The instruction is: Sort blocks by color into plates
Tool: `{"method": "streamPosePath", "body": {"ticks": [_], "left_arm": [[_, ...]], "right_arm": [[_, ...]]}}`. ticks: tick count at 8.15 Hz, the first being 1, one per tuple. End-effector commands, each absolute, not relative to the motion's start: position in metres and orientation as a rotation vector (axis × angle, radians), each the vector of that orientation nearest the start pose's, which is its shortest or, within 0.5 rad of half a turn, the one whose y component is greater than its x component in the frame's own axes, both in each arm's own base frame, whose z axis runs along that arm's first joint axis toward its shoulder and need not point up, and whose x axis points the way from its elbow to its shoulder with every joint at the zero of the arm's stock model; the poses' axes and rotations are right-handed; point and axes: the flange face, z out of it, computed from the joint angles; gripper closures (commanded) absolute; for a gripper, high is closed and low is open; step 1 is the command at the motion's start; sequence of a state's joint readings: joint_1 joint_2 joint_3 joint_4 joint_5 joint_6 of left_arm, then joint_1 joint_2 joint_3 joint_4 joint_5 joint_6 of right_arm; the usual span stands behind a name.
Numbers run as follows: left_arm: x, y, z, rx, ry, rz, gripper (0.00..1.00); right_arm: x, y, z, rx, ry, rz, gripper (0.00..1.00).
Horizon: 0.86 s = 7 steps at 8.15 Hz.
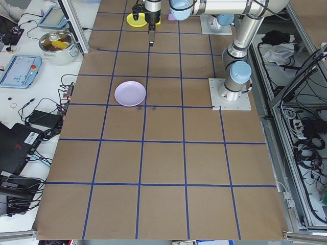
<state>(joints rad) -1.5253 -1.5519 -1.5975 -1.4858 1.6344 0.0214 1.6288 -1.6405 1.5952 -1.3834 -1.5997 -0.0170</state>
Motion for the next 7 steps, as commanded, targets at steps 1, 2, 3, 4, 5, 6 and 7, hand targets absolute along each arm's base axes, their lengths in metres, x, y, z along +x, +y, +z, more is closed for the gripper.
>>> {"method": "streamPosePath", "body": {"ticks": [1, 2, 3, 4, 5, 6, 7], "left_arm": [[-0.104, -0.498, 0.491, -0.039, 3.071, -0.11, 0.0], [-0.103, -0.494, 0.488, -0.041, 3.071, -0.1, 0.0], [-0.104, -0.492, 0.481, -0.041, 3.075, -0.096, 0.0], [-0.104, -0.49, 0.478, -0.041, 3.075, -0.086, 0.0], [-0.103, -0.49, 0.476, -0.043, 3.075, -0.081, 0.0], [-0.103, -0.491, 0.476, -0.043, 3.075, -0.081, 0.0], [-0.103, -0.491, 0.476, -0.043, 3.075, -0.081, 0.0]], "right_arm": [[0.156, -0.438, 0.492, -0.135, 3.167, 0.226, 0.0], [0.155, -0.438, 0.49, -0.14, 3.166, 0.233, 0.0], [0.152, -0.441, 0.488, -0.17, 3.166, 0.236, 0.0], [0.14, -0.448, 0.472, -0.184, 3.193, 0.283, 0.0], [0.116, -0.47, 0.443, -0.159, 3.24, 0.317, 0.0], [0.091, -0.488, 0.412, -0.18, 3.227, 0.344, 0.01], [0.061, -0.501, 0.373, -0.202, 3.22, 0.317, 0.01]]}}
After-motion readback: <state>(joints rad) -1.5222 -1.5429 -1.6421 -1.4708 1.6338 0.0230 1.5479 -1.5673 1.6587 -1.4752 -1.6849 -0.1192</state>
